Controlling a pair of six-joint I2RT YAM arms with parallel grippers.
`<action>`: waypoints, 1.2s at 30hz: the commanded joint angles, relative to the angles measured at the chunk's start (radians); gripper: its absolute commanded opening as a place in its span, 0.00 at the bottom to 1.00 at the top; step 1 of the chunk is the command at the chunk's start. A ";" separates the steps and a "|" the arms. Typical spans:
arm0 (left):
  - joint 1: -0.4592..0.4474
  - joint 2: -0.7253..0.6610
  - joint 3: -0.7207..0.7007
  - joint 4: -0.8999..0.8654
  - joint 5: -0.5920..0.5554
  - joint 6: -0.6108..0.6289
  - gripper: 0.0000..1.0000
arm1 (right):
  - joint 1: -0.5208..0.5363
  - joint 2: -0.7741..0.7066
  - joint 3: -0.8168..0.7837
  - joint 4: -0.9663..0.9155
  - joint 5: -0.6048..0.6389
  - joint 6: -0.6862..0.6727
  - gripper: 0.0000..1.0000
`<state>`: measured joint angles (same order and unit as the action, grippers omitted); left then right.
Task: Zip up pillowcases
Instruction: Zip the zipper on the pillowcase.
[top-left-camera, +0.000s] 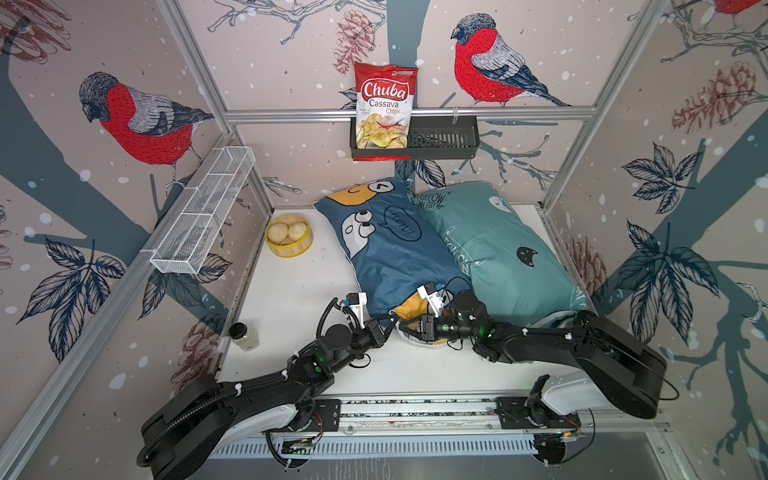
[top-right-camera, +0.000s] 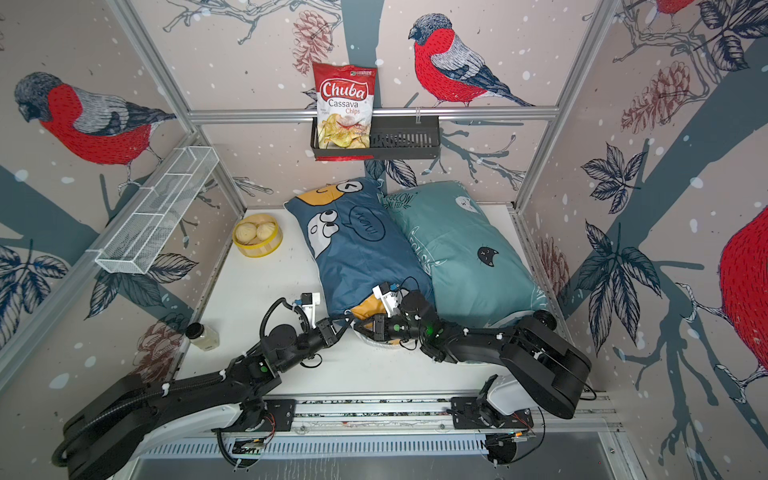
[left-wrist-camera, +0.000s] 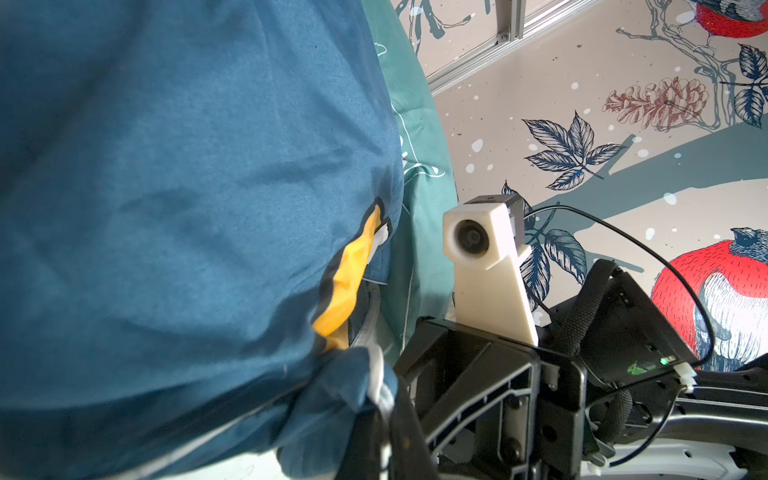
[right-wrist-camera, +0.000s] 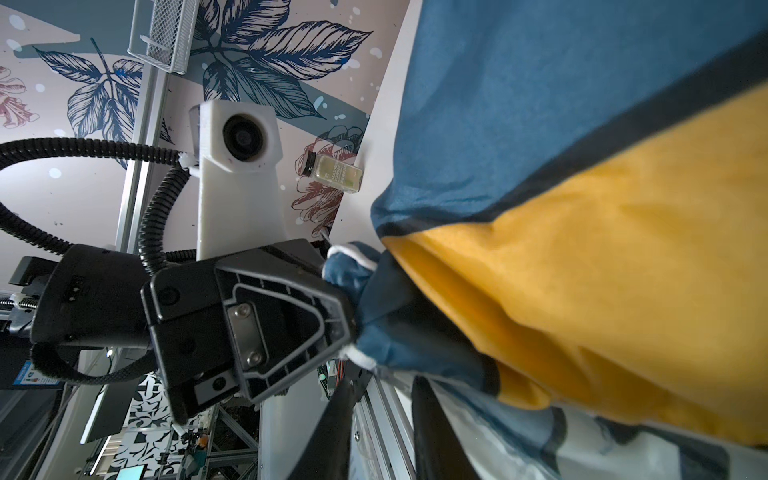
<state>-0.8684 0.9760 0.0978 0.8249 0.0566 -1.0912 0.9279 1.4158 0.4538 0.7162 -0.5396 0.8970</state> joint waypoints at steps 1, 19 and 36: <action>-0.003 0.001 -0.001 0.057 0.006 0.015 0.00 | 0.000 -0.014 0.014 0.002 -0.004 -0.005 0.25; -0.003 0.006 0.001 0.059 0.009 0.016 0.00 | 0.001 -0.017 0.016 -0.027 0.009 -0.017 0.13; -0.003 -0.106 -0.004 -0.046 -0.067 0.063 0.00 | 0.029 0.010 0.047 -0.095 0.074 -0.050 0.00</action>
<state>-0.8688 0.8944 0.0967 0.7715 0.0330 -1.0481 0.9443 1.4136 0.4847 0.6533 -0.4976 0.8654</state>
